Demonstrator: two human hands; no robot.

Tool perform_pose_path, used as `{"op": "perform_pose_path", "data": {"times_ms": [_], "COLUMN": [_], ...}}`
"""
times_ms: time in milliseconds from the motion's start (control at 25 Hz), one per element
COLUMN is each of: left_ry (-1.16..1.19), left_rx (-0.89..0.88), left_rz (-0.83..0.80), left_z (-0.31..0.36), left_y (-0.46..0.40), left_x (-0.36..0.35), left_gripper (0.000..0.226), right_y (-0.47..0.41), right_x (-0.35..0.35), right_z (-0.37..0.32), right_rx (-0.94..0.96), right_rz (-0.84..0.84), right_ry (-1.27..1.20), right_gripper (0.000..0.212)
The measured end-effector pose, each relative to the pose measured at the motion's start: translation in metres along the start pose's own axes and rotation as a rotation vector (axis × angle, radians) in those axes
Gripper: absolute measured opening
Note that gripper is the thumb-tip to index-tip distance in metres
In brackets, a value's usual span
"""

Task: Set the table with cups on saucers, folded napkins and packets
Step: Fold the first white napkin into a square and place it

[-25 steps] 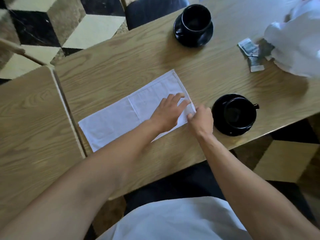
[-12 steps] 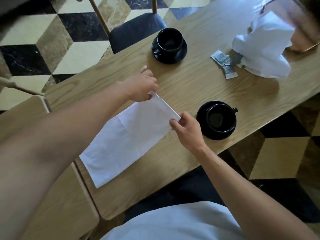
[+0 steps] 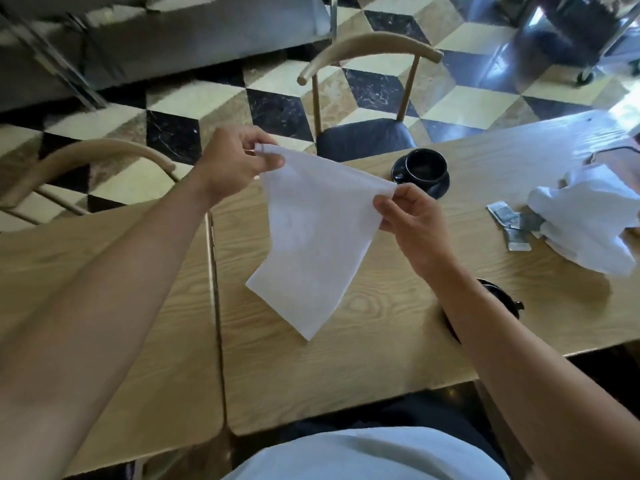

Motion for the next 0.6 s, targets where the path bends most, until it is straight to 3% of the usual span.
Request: {"op": "perform_pose_path", "data": {"times_ms": [240, 440, 600], "left_ry": [0.393, 0.448, 0.46], "left_rx": [-0.059, -0.205, -0.157], "left_rz": [0.329, 0.396, 0.419], "left_z": [0.021, 0.051, 0.048], "left_y": [0.088, 0.15, 0.146], "left_x": [0.081, 0.114, 0.118], "left_gripper": [0.019, 0.016, 0.015], "right_y": [0.002, 0.033, 0.024], "right_x": [-0.049, -0.068, -0.078], "right_z": [-0.094, -0.153, -0.16], "right_rx": [0.247, 0.407, 0.384], "right_rz": [-0.143, -0.341, -0.354], "right_ry": [0.072, -0.03, -0.046], "right_gripper": [0.011, 0.017, 0.013]}}
Point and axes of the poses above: each hand's wrist, its own y-axis away from the middle knuckle, its own x-axis out of the back of the hand, z = x × y, the point moved 9 cm from there along -y, towards the middle knuckle, and after that the axes turned 5 degrees about y, right-handed, at the moved point
